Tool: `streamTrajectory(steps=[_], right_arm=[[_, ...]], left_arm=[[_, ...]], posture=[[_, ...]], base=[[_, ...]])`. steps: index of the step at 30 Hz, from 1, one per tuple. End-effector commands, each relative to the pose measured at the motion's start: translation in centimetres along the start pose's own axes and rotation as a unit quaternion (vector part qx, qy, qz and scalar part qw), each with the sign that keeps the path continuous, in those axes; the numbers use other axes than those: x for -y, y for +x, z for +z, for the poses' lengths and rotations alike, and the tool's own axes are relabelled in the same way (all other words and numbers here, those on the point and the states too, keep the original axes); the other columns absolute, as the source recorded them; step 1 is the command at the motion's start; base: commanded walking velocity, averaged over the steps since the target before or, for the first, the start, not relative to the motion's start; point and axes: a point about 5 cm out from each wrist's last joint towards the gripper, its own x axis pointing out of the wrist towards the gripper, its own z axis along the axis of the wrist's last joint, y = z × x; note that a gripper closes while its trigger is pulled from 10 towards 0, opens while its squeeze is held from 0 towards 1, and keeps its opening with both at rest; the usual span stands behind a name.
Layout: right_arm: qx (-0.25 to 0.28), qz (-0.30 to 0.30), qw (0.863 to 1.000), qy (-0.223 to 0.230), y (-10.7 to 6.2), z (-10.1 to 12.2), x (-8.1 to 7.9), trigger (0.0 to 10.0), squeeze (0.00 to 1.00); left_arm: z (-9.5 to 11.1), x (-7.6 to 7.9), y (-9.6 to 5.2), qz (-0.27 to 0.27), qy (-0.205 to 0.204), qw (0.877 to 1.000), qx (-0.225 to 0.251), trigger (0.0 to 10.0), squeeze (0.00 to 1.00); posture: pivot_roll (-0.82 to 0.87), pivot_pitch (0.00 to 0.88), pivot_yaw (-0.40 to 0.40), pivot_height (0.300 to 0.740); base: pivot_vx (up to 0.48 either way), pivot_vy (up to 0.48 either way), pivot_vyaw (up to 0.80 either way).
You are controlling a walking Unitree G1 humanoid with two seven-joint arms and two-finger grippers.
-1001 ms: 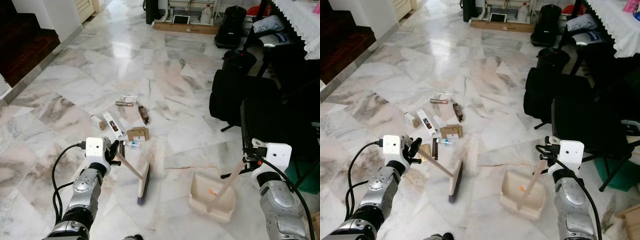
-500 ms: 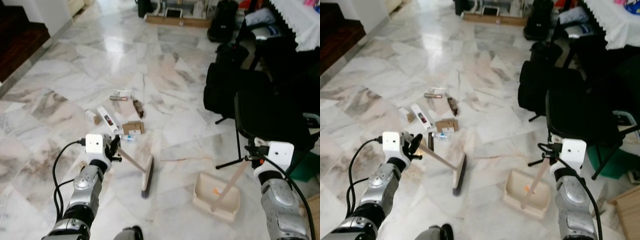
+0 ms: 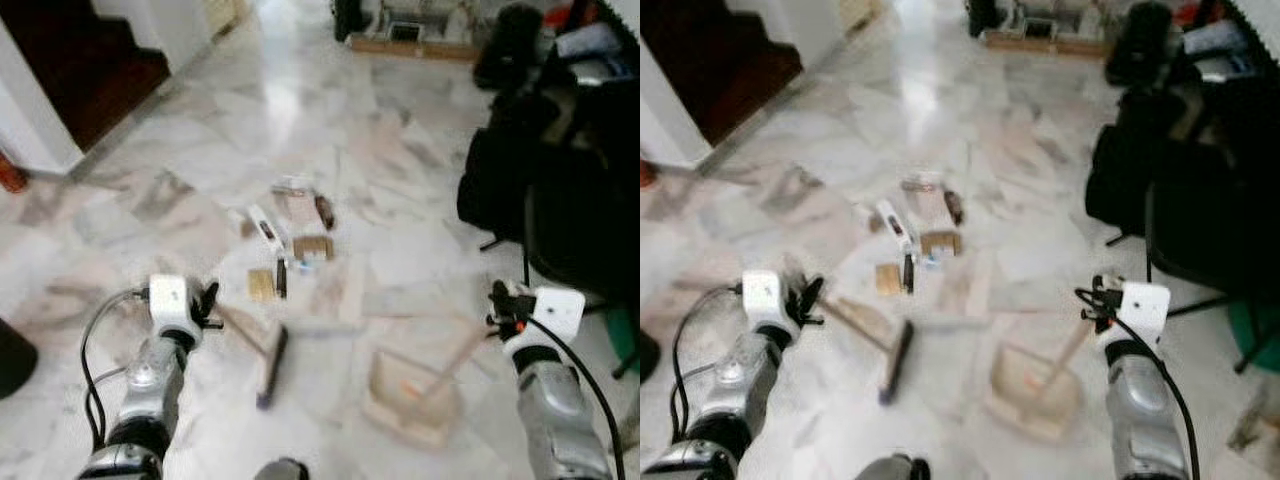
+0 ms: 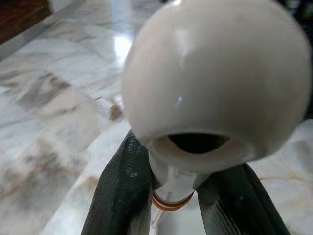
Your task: Sweep floor
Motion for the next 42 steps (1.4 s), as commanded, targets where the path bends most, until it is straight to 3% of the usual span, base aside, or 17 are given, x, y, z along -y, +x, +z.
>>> streamTrajectory(steps=[1, 11, 17, 27, 35, 42], right_arm=[[0.008, -0.022, 1.000, -0.015, -0.2, 0.4, 1.3, 10.0, 0.00], [0.011, -0.020, 1.000, -0.013, -0.2, 0.5, 1.1, 10.0, 0.00], [0.015, -0.017, 1.000, -0.017, -0.2, 0.6, 1.1, 10.0, 0.00], [0.003, 0.083, 0.995, -0.057, -0.4, 0.6, 0.8, 10.0, 0.00], [-0.011, 0.093, 0.993, -0.071, -0.3, 0.2, 2.3, 10.0, 0.00], [-0.027, 0.132, 0.989, -0.056, -0.6, -0.9, 2.0, 10.0, 0.00]], left_arm=[[-0.1, 0.9, 0.1, -0.016, -0.004, 1.000, 0.000, 10.0, 0.00], [-0.1, 0.6, 0.0, -0.014, -0.001, 1.000, -0.001, 10.0, 0.00], [-0.1, 0.7, 0.0, -0.014, -0.001, 1.000, -0.001, 10.0, 0.00], [-0.1, 0.9, 0.1, -0.020, -0.001, 1.000, -0.001, 10.0, 0.00], [-0.1, 0.8, 0.0, -0.025, 0.001, 1.000, -0.001, 10.0, 0.00], [0.1, 0.6, 0.1, -0.027, 0.004, 1.000, 0.000, 10.0, 0.00]], posture=[[0.03, 0.103, 0.009, 0.740], [0.04, 0.115, 0.010, 0.740], [0.04, 0.117, 0.010, 0.740], [0.04, 0.106, 0.014, 0.740], [0.04, 0.100, 0.019, 0.740], [0.05, 0.116, 0.028, 0.740]], base=[[0.000, 0.000, 0.00], [0.000, 0.000, -0.61], [0.000, 0.000, 0.00], [0.000, 0.000, 0.00], [0.000, 0.000, 0.00], [0.000, 0.000, 0.00]])
